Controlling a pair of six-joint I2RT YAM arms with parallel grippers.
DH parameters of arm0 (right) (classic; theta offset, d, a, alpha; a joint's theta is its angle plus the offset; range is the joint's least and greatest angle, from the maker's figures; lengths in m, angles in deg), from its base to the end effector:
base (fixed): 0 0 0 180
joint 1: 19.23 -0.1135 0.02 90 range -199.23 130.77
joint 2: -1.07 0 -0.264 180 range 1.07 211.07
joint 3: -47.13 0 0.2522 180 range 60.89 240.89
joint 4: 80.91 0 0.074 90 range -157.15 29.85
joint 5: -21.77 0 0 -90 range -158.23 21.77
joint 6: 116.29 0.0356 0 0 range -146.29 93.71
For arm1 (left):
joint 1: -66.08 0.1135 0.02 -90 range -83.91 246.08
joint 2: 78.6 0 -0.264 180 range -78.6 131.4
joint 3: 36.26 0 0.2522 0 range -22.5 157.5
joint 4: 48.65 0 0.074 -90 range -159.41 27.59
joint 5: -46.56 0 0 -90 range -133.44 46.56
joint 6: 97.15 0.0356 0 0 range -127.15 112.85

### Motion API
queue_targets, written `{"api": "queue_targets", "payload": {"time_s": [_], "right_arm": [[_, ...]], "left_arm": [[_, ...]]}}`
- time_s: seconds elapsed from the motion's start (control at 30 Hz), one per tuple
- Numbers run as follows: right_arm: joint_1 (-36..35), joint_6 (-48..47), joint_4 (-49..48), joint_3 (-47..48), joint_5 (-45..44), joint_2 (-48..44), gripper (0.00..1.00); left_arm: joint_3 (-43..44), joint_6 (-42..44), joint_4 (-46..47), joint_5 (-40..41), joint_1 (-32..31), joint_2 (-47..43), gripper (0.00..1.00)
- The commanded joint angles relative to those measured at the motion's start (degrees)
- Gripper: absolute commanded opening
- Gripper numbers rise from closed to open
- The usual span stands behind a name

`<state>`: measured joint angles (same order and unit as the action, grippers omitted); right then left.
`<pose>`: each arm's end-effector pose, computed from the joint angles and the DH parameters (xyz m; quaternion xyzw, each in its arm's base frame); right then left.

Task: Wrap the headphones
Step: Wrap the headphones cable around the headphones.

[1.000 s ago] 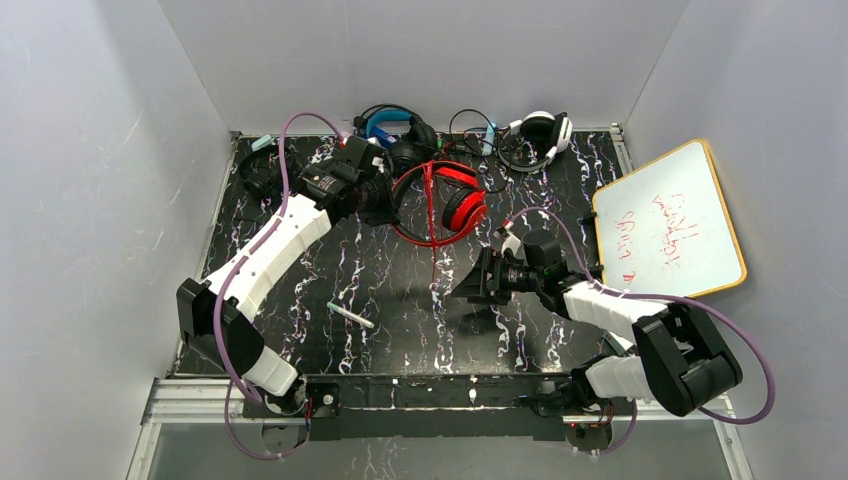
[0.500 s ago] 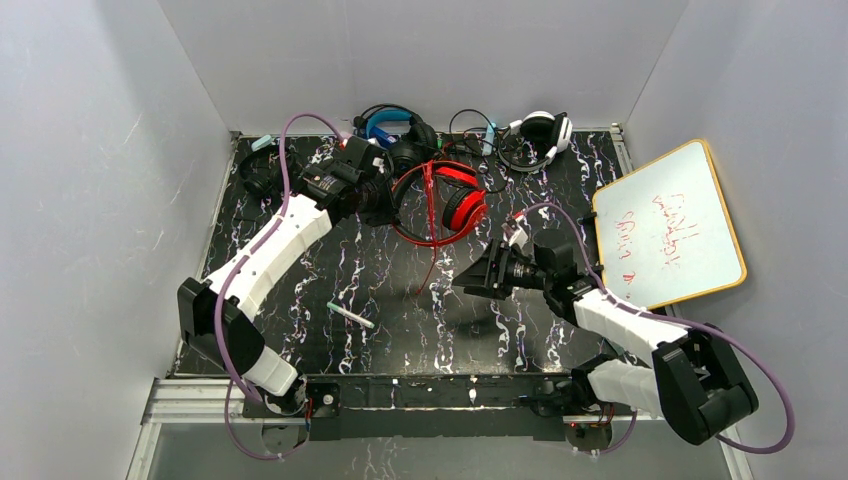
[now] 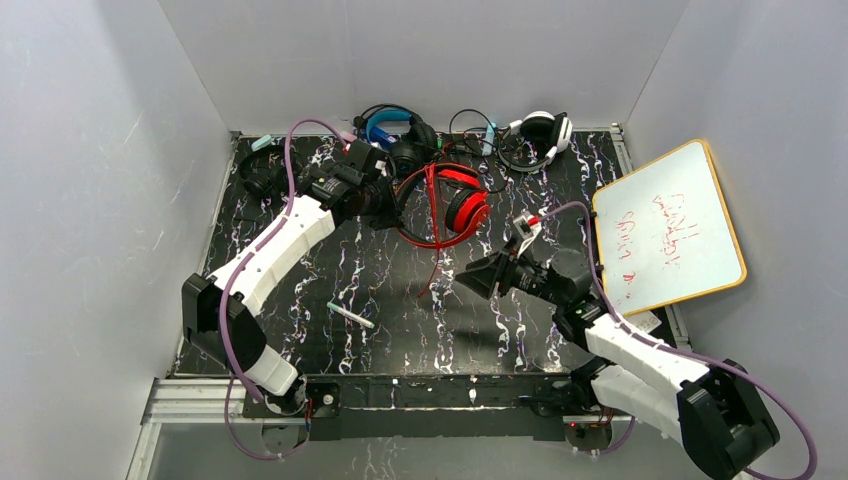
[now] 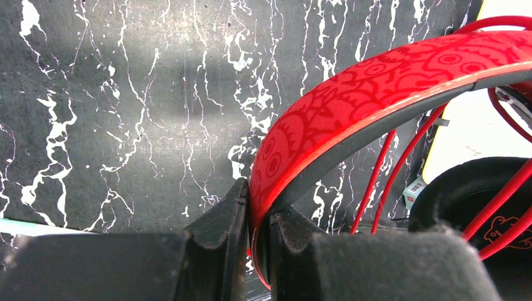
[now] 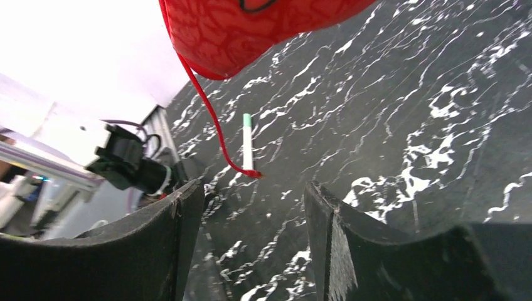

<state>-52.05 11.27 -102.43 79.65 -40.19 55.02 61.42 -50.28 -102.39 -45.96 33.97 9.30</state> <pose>0.1631 0.1251 0.2350 -0.1429 0.6920 0.5356 0.4625 0.2852 -0.1808 0.3441 -0.0798 0.9167 -0.2547 0.2973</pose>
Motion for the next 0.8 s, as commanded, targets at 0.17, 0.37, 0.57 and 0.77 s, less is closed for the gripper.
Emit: {"api": "queue_targets", "payload": {"time_s": [0.17, 0.37, 0.57, 0.77], "right_arm": [[-5.1, -22.8, -20.4, -2.7, 0.6, 6.6, 0.66], [-9.1, -27.8, -22.1, 0.0, -0.2, 11.3, 0.65], [-9.5, -29.3, -29.7, 0.9, 1.2, 17.9, 0.62], [-10.4, -29.3, -34.6, 2.7, 4.7, 23.8, 0.62]], "left_arm": [[0.6, -1.0, 2.0, -2.9, -0.2, -0.9, 0.0], [0.9, -0.9, 1.7, -3.2, -0.2, -0.9, 0.0], [1.1, -1.1, 1.7, -4.3, -0.2, -1.2, 0.0], [1.5, -0.9, 1.0, -4.1, -0.2, -1.4, 0.0]]}}
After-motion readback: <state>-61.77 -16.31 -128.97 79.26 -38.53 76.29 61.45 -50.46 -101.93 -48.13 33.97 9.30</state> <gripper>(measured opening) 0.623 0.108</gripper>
